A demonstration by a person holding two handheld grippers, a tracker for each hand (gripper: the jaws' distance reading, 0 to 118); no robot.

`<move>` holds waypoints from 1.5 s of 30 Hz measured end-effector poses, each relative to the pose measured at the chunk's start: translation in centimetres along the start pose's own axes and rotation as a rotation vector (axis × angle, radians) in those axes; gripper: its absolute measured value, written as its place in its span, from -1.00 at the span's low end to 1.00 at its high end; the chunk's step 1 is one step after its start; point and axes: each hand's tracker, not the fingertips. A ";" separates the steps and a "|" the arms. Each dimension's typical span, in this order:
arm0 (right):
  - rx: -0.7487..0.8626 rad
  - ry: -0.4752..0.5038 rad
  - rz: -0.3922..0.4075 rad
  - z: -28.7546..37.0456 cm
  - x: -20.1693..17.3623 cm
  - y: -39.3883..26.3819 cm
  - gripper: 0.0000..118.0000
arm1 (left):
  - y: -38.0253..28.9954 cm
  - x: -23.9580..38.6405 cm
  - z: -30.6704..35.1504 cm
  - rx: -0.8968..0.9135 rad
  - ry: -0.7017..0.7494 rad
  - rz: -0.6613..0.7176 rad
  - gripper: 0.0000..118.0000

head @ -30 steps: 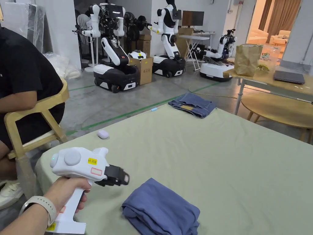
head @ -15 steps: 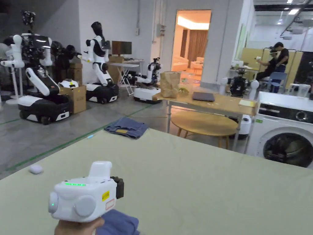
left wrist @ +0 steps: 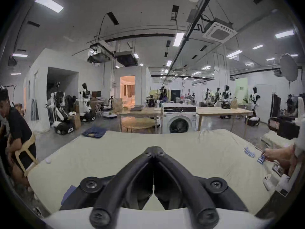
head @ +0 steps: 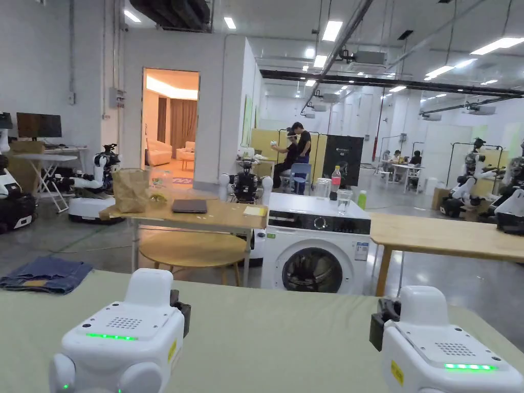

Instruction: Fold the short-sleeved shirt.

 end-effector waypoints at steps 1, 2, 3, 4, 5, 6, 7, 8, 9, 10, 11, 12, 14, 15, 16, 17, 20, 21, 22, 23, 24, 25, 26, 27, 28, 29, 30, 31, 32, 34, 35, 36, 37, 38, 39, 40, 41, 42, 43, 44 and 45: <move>0.003 0.006 -0.012 0.2 0.2 0.2 -1.00 | 0.2 0.5 0.0 0.000 -0.028 -0.001 -1.00; 0.002 0.017 -0.028 0.4 0.3 0.3 -1.00 | 0.3 0.9 0.2 0.006 -0.045 0.002 -1.00; 0.002 0.024 -0.034 0.5 0.4 0.5 -1.00 | 0.4 1.3 0.3 0.010 -0.047 -0.003 -1.00; 0.005 0.025 -0.032 0.5 0.3 0.5 -1.00 | 0.4 1.6 0.5 0.010 -0.045 -0.009 -1.00; 0.009 0.027 -0.024 0.6 0.1 0.5 -1.00 | 0.5 1.8 0.4 0.011 -0.049 -0.019 -1.00; 0.012 0.025 -0.014 0.6 0.0 0.5 -1.00 | 0.6 1.9 0.6 0.012 -0.051 -0.020 -1.00; 0.012 0.024 -0.011 0.7 -0.1 0.5 -0.97 | 0.6 1.8 0.7 0.014 -0.052 -0.022 -1.00; 0.011 0.027 -0.004 0.5 -0.4 0.5 -0.85 | 0.7 1.7 0.9 0.017 -0.055 -0.018 -0.82; 0.008 0.032 -0.001 0.4 -0.5 0.4 -0.67 | 0.8 1.6 0.8 0.017 -0.057 -0.015 -0.66; 0.005 0.035 0.002 0.4 -0.6 0.3 -0.41 | 0.8 1.5 0.8 0.016 -0.060 -0.013 -0.51; 0.002 0.039 0.004 0.4 -0.7 0.2 -0.06 | 0.8 1.5 0.9 0.019 -0.056 -0.017 -0.36; -0.005 0.047 0.006 0.3 -0.9 0.1 0.14 | 0.8 1.5 1.1 0.020 -0.054 -0.021 -0.26; -0.008 0.050 0.009 0.2 -1.2 -0.2 0.49 | 0.7 1.3 1.1 0.028 -0.054 -0.018 0.25; -0.001 0.046 0.008 0.2 -1.3 -0.3 0.63 | 0.7 1.1 1.1 0.032 -0.061 -0.013 0.58; 0.007 0.042 0.004 0.2 -1.3 -0.2 0.75 | 0.7 1.1 1.1 0.035 -0.063 -0.009 0.83; 0.016 0.047 0.001 0.3 -1.3 -0.1 0.86 | 0.6 1.1 1.1 0.039 -0.060 -0.004 0.95; 0.051 0.070 0.011 0.8 -1.6 0.0 0.89 | 0.7 1.0 1.5 0.074 -0.035 -0.007 0.95; 0.053 0.067 0.023 0.9 -1.8 0.1 0.89 | 0.8 0.9 1.7 0.070 -0.037 -0.008 0.95; 0.051 0.065 0.031 0.9 -2.0 0.2 0.89 | 1.0 0.9 1.7 0.064 -0.038 -0.005 0.95; 0.049 0.067 0.036 0.9 -2.1 0.2 0.89 | 1.0 0.8 1.8 0.061 -0.040 0.000 0.95; 0.043 0.067 0.040 1.0 -2.3 0.4 0.89 | 1.1 0.8 1.9 0.063 -0.044 0.004 0.95; 0.032 0.066 0.040 0.9 -2.4 0.4 0.89 | 1.1 0.8 2.1 0.066 -0.046 0.004 0.95; 0.021 0.062 0.039 0.8 -2.4 0.5 0.89 | 1.2 0.9 2.2 0.069 -0.047 0.002 0.95; 0.016 0.062 0.035 0.8 -2.4 0.4 0.89 | 1.3 0.9 2.2 0.070 -0.044 -0.002 0.95; 0.012 0.063 0.028 0.9 -2.2 0.5 0.89 | 1.3 0.9 2.3 0.074 -0.044 -0.004 0.95; 0.006 0.060 0.011 0.9 -2.1 0.6 0.89 | 1.3 1.0 2.6 0.091 -0.043 -0.004 0.95; 0.003 0.052 -0.004 0.9 -2.0 0.7 0.89 | 1.2 1.1 2.8 0.112 -0.036 -0.006 0.95; 0.002 0.047 -0.016 0.9 -1.9 0.8 0.89 | 1.2 1.1 2.9 0.118 -0.029 -0.007 0.95; 0.007 0.050 -0.032 1.1 -1.6 0.9 0.89 | 1.2 1.1 2.9 0.116 -0.027 -0.005 0.95; -0.001 0.025 -0.065 1.1 -1.5 1.2 0.89 | 1.3 0.9 2.9 0.107 -0.039 0.005 0.95; -0.013 0.011 -0.073 1.0 -1.4 1.4 0.89 | 1.3 0.9 2.9 0.106 -0.041 0.008 0.95; -0.015 0.000 -0.076 1.0 -1.3 1.5 0.89 | 1.3 0.9 2.9 0.108 -0.037 0.008 0.95; -0.008 -0.015 -0.074 1.1 -1.4 1.5 0.89 | 1.3 0.9 3.0 0.108 -0.035 0.009 0.95; 0.001 -0.035 -0.062 1.2 -1.5 1.4 0.89 | 1.3 0.9 3.0 0.111 -0.033 0.010 0.95; 0.007 -0.055 -0.041 1.3 -1.7 1.4 0.89 | 1.2 1.0 3.0 0.111 -0.033 0.010 0.95; 0.007 -0.070 -0.023 1.5 -1.9 1.4 0.89 | 1.2 1.0 2.9 0.107 -0.035 0.009 0.95; 0.008 -0.081 -0.008 1.5 -2.1 1.3 0.89 | 1.1 1.1 2.9 0.102 -0.036 0.008 0.95; 0.010 -0.091 0.007 1.6 -2.3 1.3 0.89 | 1.1 1.2 2.7 0.095 -0.037 0.007 0.95; 0.013 -0.091 0.011 1.6 -2.4 1.2 0.89 | 1.1 1.2 2.6 0.091 -0.038 0.007 0.95; 0.014 -0.082 0.011 1.8 -2.4 1.1 0.89 | 1.1 1.3 2.5 0.087 -0.037 0.007 0.95; 0.011 -0.063 0.007 1.8 -2.3 1.1 0.89 | 1.1 1.3 2.5 0.084 -0.037 0.009 0.95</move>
